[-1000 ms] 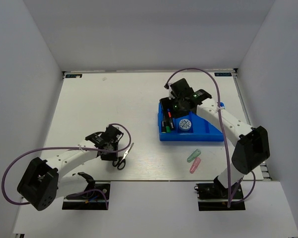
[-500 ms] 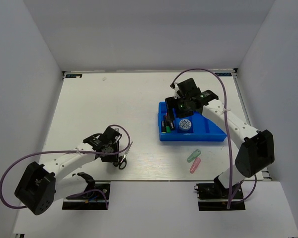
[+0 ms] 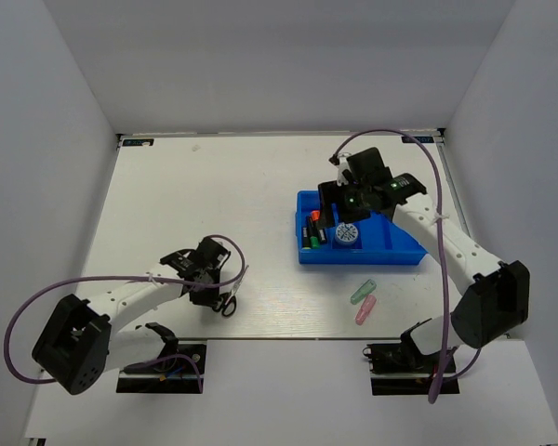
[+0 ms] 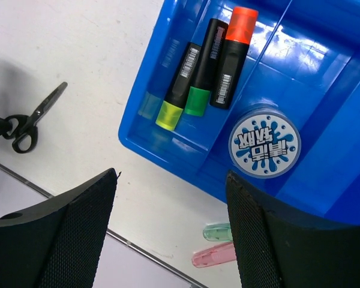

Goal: Sort the stationery into containers
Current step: Grab a piece of stationery with the left arm, then place the stationery into the container

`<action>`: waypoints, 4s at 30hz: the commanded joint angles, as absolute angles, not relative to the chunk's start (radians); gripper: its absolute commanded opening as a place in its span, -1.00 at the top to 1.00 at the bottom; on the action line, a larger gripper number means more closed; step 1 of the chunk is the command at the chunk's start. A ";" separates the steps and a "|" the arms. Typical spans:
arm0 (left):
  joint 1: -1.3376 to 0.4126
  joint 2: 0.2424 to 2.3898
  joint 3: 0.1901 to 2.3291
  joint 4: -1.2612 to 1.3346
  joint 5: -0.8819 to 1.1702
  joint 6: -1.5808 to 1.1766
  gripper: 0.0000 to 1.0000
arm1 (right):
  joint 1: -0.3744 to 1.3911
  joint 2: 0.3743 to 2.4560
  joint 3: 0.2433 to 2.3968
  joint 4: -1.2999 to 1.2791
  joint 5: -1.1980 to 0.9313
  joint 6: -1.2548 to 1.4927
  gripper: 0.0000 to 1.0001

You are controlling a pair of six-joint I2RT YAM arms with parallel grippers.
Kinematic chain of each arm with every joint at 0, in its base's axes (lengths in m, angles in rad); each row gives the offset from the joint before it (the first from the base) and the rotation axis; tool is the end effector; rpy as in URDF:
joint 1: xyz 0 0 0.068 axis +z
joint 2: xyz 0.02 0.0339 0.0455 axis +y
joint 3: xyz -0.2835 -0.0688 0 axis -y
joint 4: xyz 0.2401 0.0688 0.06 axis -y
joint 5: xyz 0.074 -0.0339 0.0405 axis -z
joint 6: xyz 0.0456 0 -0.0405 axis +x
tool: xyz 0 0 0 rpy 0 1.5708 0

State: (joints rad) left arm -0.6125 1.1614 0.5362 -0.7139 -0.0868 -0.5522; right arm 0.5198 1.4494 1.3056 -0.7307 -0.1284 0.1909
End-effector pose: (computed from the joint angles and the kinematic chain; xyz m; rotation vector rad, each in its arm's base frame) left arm 0.1368 -0.0913 0.1655 0.0728 2.8987 -0.0804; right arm 0.2647 0.1582 0.3284 -0.4654 2.4492 0.4649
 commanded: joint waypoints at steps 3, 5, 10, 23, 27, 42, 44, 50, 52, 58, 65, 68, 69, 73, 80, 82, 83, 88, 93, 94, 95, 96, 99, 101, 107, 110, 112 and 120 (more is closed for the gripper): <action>-0.626 1.233 0.505 -0.721 -0.107 -0.566 0.95 | 0.493 1.362 1.282 -0.719 -0.181 0.170 -0.48; -0.632 1.230 0.512 -0.741 -0.106 -0.566 1.00 | 0.483 1.330 1.258 -0.713 -0.207 0.122 -0.48; -0.679 1.154 0.656 -0.791 -0.098 -0.575 1.00 | 0.477 1.119 1.076 -0.617 -0.207 -0.113 0.75; -0.845 1.397 1.179 -0.401 0.213 -0.621 1.00 | 0.385 0.832 0.736 -0.261 0.435 -0.044 0.93; -0.893 1.646 1.415 -0.314 0.232 -0.626 1.00 | 0.342 0.781 0.680 -0.161 0.602 -0.029 0.83; -0.966 2.193 2.025 -0.514 -0.061 -0.701 1.00 | 0.276 0.716 0.557 0.092 0.854 -0.067 0.45; -0.968 2.218 2.065 -0.556 -0.099 -0.696 1.00 | 0.267 0.710 0.546 0.109 0.864 -0.074 0.42; -0.969 2.246 2.108 -0.632 -0.158 -0.647 1.00 | 0.264 0.704 0.538 0.123 0.871 -0.092 0.39; -0.973 2.243 2.108 -0.637 -0.156 -0.656 1.00 | 0.264 0.704 0.531 0.133 0.874 -0.091 0.39; -0.992 2.246 2.121 -0.646 -0.144 -0.664 0.97 | 0.258 0.704 0.529 0.141 0.879 -0.092 0.39; -0.999 2.256 2.125 -0.652 -0.143 -0.675 0.73 | 0.252 0.701 0.525 0.143 0.879 -0.092 0.36; -0.999 2.258 2.126 -0.660 -0.147 -0.676 0.56 | 0.250 0.701 0.525 0.143 0.877 -0.090 0.36; -0.999 2.258 2.128 -0.657 -0.146 -0.676 0.52 | 0.250 0.700 0.525 0.141 0.876 -0.089 0.36; -0.999 2.263 2.132 -0.654 -0.144 -0.689 0.52 | 0.250 0.696 0.522 0.144 0.876 -0.091 0.36; -1.002 2.296 2.171 -0.638 -0.123 -0.721 0.55 | 0.250 0.695 0.517 0.152 0.879 -0.095 0.36; -1.003 2.293 2.174 -0.638 -0.129 -0.721 0.55 | 0.249 0.696 0.517 0.152 0.876 -0.095 0.36; -1.002 2.289 2.172 -0.643 -0.130 -0.719 0.57 | 0.249 0.695 0.517 0.153 0.879 -0.097 0.36; -1.003 2.249 2.123 -0.626 -0.158 -0.712 0.86 | 0.250 0.693 0.515 0.153 0.871 -0.097 0.36; -1.005 2.227 2.106 -0.612 -0.161 -0.703 0.99 | 0.250 0.696 0.515 0.152 0.871 -0.094 0.36; -1.005 2.230 2.108 -0.609 -0.161 -0.703 0.99 | 0.249 0.696 0.515 0.152 0.868 -0.094 0.36; -1.005 2.229 2.106 -0.609 -0.160 -0.701 0.99 | 0.249 0.695 0.515 0.150 0.868 -0.092 0.36; -1.005 2.224 2.106 -0.606 -0.160 -0.701 0.99 | 0.249 0.695 0.512 0.152 0.868 -0.092 0.36; -1.005 2.214 2.100 -0.609 -0.173 -0.695 0.99 | 0.247 0.693 0.514 0.152 0.868 -0.092 0.36; -1.005 2.195 2.086 -0.612 -0.176 -0.683 0.99 | 0.244 0.695 0.514 0.152 0.865 -0.092 0.36; -1.003 2.155 2.052 -0.600 -0.206 -0.663 0.99 | 0.247 0.693 0.511 0.150 0.864 -0.094 0.36; -1.005 2.148 2.065 -0.603 -0.212 -0.650 0.99 | 0.250 0.695 0.511 0.153 0.865 -0.094 0.36; -1.003 2.143 2.065 -0.607 -0.221 -0.646 0.99 | 0.249 0.693 0.511 0.153 0.861 -0.092 0.36; -1.003 2.102 2.016 -0.626 -0.261 -0.626 0.99 | 0.248 0.696 0.509 0.153 0.861 -0.092 0.36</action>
State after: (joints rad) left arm -0.9981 2.2257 2.0342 -0.6247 -0.2264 -0.6430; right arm 0.2497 0.7071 0.5091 0.0864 0.8421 -0.0975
